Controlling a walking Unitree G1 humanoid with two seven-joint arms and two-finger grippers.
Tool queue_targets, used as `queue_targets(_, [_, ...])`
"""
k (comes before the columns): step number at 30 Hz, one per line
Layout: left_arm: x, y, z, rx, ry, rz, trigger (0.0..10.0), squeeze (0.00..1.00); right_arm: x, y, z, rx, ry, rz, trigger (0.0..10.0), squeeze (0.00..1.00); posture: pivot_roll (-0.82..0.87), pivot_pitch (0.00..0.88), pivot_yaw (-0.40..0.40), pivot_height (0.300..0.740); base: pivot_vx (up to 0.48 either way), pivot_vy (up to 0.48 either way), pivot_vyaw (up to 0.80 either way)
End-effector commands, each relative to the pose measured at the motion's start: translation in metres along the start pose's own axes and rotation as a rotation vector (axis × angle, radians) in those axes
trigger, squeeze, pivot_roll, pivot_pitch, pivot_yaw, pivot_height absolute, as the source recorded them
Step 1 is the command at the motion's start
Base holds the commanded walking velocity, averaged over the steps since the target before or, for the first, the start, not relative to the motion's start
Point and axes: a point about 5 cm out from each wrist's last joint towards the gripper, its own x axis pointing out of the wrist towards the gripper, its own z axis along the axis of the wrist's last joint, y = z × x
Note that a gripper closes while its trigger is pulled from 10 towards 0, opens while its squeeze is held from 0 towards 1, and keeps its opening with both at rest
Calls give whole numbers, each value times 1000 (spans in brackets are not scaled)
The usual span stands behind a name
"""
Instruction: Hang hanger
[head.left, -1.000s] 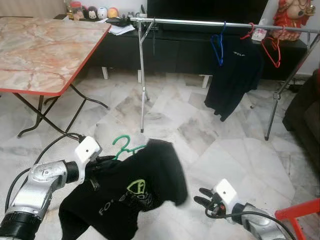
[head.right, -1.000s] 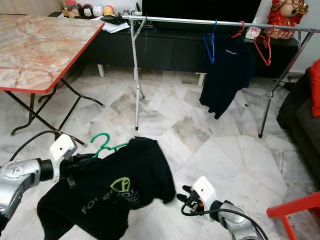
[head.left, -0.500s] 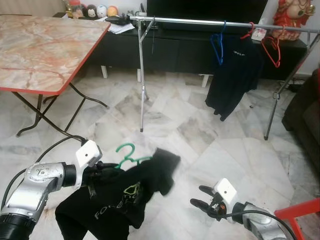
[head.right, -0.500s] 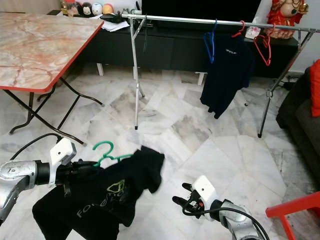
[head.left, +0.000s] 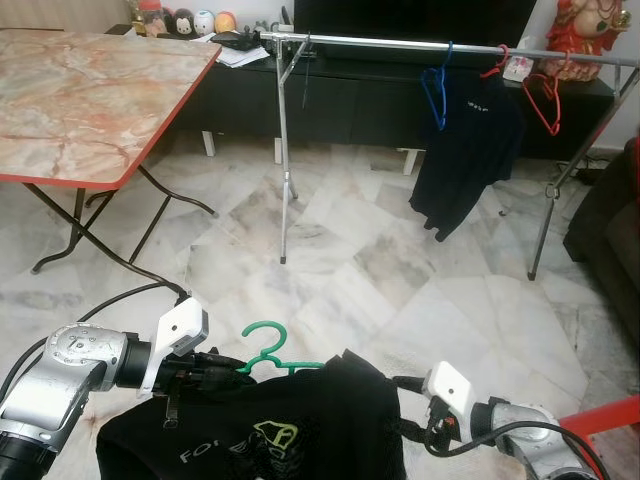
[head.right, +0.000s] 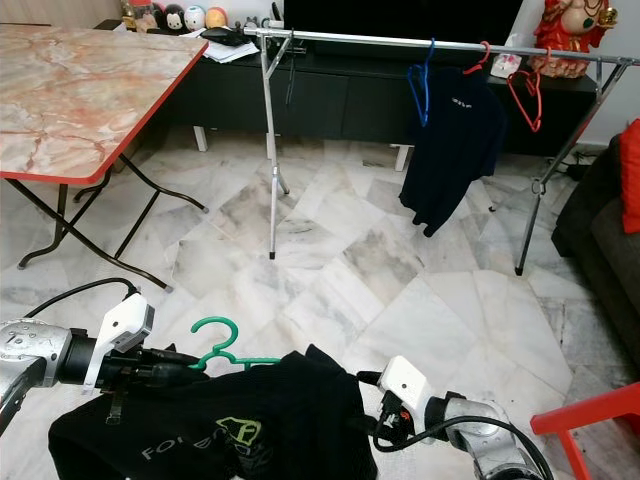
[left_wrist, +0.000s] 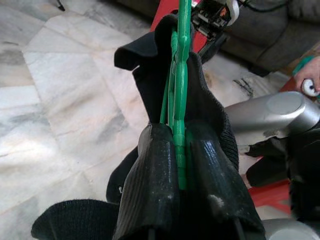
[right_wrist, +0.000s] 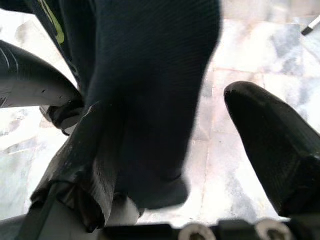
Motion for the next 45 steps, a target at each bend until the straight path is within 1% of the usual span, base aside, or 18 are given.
queue_targets(1, [-1, -1, 10, 44, -11, -19, 10000, 0, -3, -4, 5, -31, -6, 6, 0, 0, 7, 36, -97, 740, 0, 0, 0])
queue_targets(5, [0, -2, 11, 41, -14, -16, 10000, 0, -1, -1, 4, -30, -7, 31, 0, 0, 10, 35, -98, 740, 0, 0, 0])
queue_targets(14, [1, -1, 12, 39, -24, -6, 10000, 0, 1, 1, 3, -28, -4, 31, 0, 0, 10, 35, -98, 740, 0, 0, 0])
queue_targets(25, [3, -5, 17, 44, -39, -51, 10000, 0, 4, 3, 2, -20, -10, 28, 0, 0, 15, 37, -97, 740, 0, 0, 0])
queue_targets(34, [6, -7, 19, 44, -47, -68, 10000, 0, 6, 4, 2, -20, -9, 30, 0, 0, 12, 38, -98, 740, 0, 0, 0])
queue_targets(41, [3, -9, 19, 42, -46, -80, 10000, 0, 6, 4, 1, -26, 2, 27, 0, 0, 13, 39, -99, 740, 0, 0, 0])
queue_targets(45, [1, -5, 13, 37, -9, -36, 10000, 0, 7, 4, 0, -34, 15, 21, 0, 0, 15, 38, -101, 740, 0, 0, 0])
